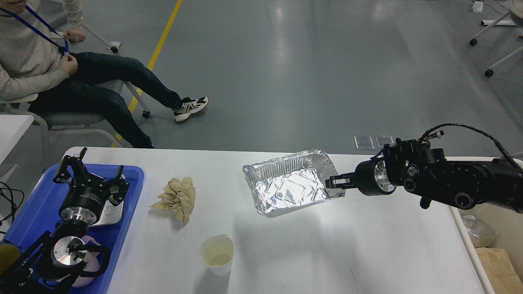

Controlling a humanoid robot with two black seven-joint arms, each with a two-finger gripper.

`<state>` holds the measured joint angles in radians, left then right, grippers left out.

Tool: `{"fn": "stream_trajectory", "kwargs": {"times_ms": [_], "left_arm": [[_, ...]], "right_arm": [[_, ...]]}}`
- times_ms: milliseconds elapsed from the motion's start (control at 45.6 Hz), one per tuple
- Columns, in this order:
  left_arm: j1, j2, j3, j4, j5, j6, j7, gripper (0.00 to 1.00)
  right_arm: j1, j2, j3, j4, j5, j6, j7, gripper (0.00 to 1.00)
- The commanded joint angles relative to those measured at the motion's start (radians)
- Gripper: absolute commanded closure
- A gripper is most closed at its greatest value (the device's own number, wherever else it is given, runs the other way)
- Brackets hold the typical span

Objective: Tidy desktop

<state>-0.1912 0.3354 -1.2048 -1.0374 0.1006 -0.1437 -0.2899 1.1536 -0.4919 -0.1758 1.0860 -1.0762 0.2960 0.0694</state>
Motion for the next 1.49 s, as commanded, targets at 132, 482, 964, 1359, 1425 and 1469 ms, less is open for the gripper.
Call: {"fn": "stream_trajectory", "kwargs": {"times_ms": [132, 482, 964, 1359, 1425, 1469], "left_arm": [[0.036, 0.218, 0.027, -0.202, 0.110, 0.032, 0.049, 0.03], [0.035, 0.625, 0.356, -0.309, 0.113, 0.021, 0.097, 0.03], [0.027, 0.938, 0.429, -0.504, 0.215, -0.047, 0.104, 0.03], [0.033, 1.070, 0.464, -0.644, 0.318, -0.013, 0.190, 0.04], [0.033, 1.079, 0.465, -0.644, 0.370, -0.013, 0.190, 0.04], [0.035, 1.079, 0.465, -0.644, 0.419, -0.013, 0.190, 0.04]], "right_arm": [[0.000, -0.002, -0.002, -0.001, 0.001, 0.000, 0.000, 1.00], [0.001, -0.005, 0.001, -0.006, 0.001, 0.000, 0.001, 1.00], [0.006, -0.004, 0.007, -0.017, 0.001, 0.000, 0.001, 1.00], [0.012, -0.004, 0.006, -0.017, 0.001, 0.000, 0.000, 1.00], [0.014, 0.001, 0.006, -0.018, 0.001, 0.000, 0.000, 1.00], [0.015, 0.004, 0.006, -0.018, 0.001, 0.000, 0.000, 1.00]]}}
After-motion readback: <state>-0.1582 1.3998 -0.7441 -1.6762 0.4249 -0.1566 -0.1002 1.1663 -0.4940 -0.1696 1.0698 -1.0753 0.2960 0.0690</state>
